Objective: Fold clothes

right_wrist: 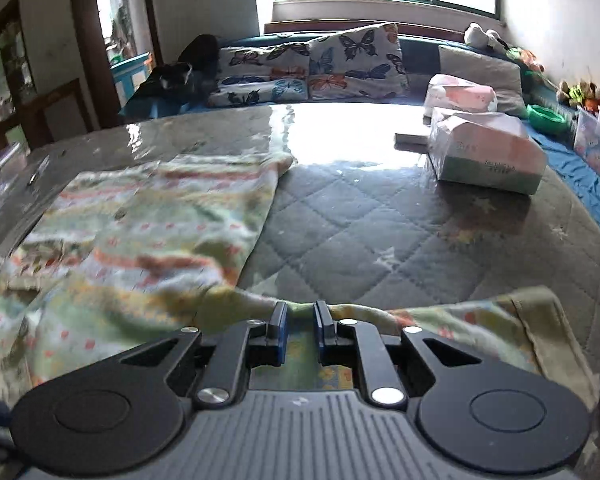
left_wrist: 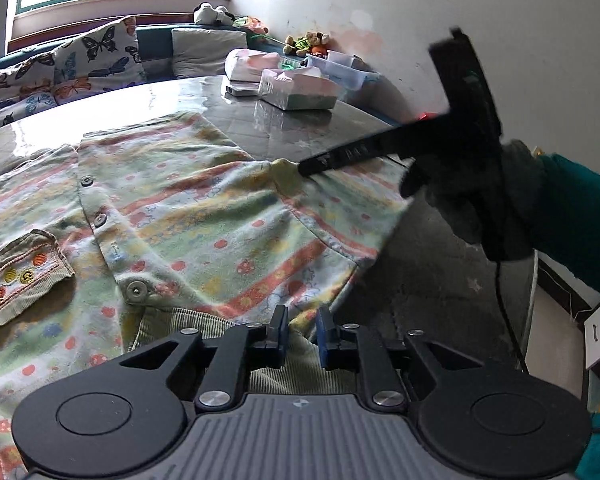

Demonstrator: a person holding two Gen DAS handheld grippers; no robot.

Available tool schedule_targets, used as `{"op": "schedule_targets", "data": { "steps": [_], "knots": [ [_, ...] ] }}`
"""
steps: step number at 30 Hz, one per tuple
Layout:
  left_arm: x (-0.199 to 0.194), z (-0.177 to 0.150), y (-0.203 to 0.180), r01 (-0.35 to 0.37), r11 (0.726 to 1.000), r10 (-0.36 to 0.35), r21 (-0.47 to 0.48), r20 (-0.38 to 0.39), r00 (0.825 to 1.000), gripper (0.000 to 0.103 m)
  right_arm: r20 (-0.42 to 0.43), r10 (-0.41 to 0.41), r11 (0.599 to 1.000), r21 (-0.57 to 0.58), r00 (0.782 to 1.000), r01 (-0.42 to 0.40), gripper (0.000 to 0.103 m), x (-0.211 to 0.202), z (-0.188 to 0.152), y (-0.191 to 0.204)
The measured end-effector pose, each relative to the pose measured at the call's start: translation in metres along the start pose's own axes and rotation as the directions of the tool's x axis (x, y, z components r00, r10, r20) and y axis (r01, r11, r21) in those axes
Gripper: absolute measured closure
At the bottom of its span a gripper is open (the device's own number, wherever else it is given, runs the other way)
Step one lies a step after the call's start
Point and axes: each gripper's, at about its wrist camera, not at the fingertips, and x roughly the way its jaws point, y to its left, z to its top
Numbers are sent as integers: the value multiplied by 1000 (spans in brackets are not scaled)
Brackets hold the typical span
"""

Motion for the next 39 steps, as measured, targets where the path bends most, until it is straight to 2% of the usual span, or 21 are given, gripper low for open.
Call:
{"op": "schedule_targets", "data": {
  "steps": [4,7,16,23,27,30,33,38,39],
  "knots": [
    [0,1,0,3,1000,-3,-2,-4,1000,86,20,-11,999,38,1000,10,89,-6,4,-10],
    [1,2,1,5,1000,-5,-3,-6,1000,85,32,-48,998,46,998,47,86,-20,-1,-23],
    [3,4,0,12,1000,-12,3,-8,1000,79,-11,-210,967,145,978,210,86,-32,-20,-84],
    [4,4,-2,7,1000,-7,12,-15,1000,76,21,-213,965,161,977,207,86,-18,-4,-96],
    [4,3,-3,4,1000,-4,15,-15,1000,76,23,-259,957,140,966,253,87,-4,0,-101],
    [4,3,-3,5,1000,-5,18,-15,1000,74,23,-258,953,169,966,251,86,-9,-1,-108],
    [5,5,-4,8,1000,-7,17,-20,1000,70,29,-260,953,169,965,252,84,-21,-5,-111],
    [4,11,-8,1,1000,0,19,-7,1000,66,38,-261,952,177,965,251,73,-48,-17,-115],
    [3,12,-8,0,1000,0,18,0,1000,64,38,-264,951,176,964,253,67,-52,-20,-115]
  ]
}}
